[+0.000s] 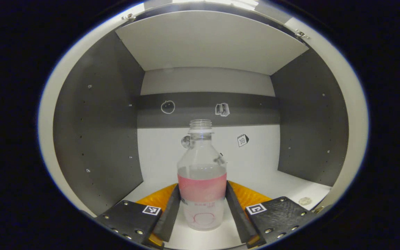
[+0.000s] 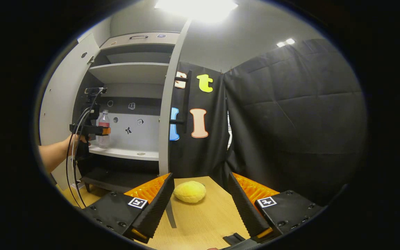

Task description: Grasp the bottle in the cabinet with the left hand and place it on the coaster, then close the right door with the right hand and the left door with the left hand.

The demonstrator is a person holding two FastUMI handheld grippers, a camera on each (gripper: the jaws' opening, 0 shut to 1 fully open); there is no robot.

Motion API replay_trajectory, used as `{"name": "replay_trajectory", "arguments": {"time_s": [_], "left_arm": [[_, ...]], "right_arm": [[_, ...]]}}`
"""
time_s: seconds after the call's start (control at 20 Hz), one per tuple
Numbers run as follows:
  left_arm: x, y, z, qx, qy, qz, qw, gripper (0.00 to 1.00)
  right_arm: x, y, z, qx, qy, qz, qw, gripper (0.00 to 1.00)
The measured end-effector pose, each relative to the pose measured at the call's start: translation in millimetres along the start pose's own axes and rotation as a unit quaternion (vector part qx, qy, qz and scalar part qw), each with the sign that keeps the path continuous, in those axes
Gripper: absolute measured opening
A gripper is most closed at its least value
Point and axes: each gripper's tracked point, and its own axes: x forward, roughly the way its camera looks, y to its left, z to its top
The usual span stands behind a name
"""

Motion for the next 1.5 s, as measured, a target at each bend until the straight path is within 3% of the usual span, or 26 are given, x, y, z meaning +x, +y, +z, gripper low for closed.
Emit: {"name": "replay_trajectory", "arguments": {"time_s": [0.1,0.15,0.2,0.5,0.55,0.9,0.95,1.0,1.05,1.5], "left_arm": [[-3,1,5,-0.011,-0.006,0.004,1.0,0.74],[-7,3,10,-0.016,-0.012,0.007,1.0,0.81],[-12,4,15,-0.021,-0.019,0.008,1.0,0.74],[-61,4,34,-0.027,-0.044,0.015,0.999,0.74],[-70,3,34,-0.026,-0.046,0.015,0.998,0.81],[-140,-3,16,-0.018,-0.047,0.021,0.999,0.81],[-148,-3,13,-0.017,-0.046,0.022,0.999,0.66],[-157,-5,10,-0.017,-0.045,0.019,0.999,0.8],[-164,-7,7,-0.018,-0.045,0.016,0.999,0.74],[-220,-32,-24,-0.009,-0.054,0.0,0.999,0.74]], "right_arm": [[-2,-2,1,0.003,-0.002,0.004,1.0,0.98],[-3,-2,3,0.004,-0.003,0.007,1.0,0.98],[-7,-2,4,0.005,-0.004,0.01,1.0,0.98],[-26,-11,8,-0.004,-0.008,0.033,0.999,0.98],[-29,-12,10,-0.005,-0.009,0.037,0.999,0.98],[-56,-22,10,-0.001,-0.014,0.074,0.997,0.99],[-59,-23,9,0.0,-0.012,0.08,0.997,0.99],[-64,-24,8,0.0,-0.012,0.085,0.996,0.99],[-67,-27,7,0.0,-0.012,0.088,0.996,0.99],[-91,-43,-4,-0.001,0.0,0.11,0.994,0.98]]}}
